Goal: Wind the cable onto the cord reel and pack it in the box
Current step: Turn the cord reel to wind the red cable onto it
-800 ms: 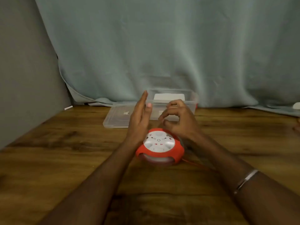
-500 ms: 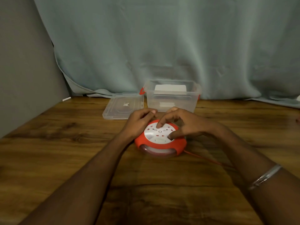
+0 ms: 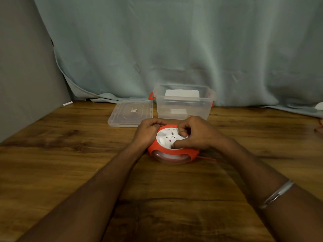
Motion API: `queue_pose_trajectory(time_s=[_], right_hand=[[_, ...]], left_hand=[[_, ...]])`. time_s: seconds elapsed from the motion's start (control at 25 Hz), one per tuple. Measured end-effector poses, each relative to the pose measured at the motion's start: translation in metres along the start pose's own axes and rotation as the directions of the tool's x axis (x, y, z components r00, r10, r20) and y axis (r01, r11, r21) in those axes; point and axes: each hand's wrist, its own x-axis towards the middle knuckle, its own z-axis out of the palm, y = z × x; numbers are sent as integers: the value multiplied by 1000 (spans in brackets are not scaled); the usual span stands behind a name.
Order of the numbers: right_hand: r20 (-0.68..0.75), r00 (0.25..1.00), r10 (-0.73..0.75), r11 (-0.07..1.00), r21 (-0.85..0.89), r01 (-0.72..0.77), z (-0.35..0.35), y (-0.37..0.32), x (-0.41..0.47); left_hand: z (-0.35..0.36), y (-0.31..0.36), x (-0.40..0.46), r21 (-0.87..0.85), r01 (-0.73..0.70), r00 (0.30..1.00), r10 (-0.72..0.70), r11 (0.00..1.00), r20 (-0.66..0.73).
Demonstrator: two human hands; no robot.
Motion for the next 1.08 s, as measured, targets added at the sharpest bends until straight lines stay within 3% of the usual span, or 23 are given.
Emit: queue_pose_trajectory(time_s=[0.24,0.44,0.52,0.64,0.76,1.08], right_hand=[[-207,978,39,992,-106,-62,21,-18,0],[-246,969,35,994,-88,-58,17,-22,0],[-207,978,-4,1000,14,7,7,-11,-1],[53,993,-102,985,147,93,-8,7,-5],[184,974,-132,977,192,96,-20,13,-7],[121,988,-93,976,205,66,-12,16,-6]], left_hand=[[2,0,-4,-6,-29,999,29,1000,-21],[1,0,-7,-7,-42,999,42,999,-3],[0,0,-7,-5,-47,999,47,999,22],[-1,-1,-6,36,-89,992,85,995,93],[0,1,-7,64,-102,988,94,993,120],[2,5,-11,48,-81,989,75,996,124]])
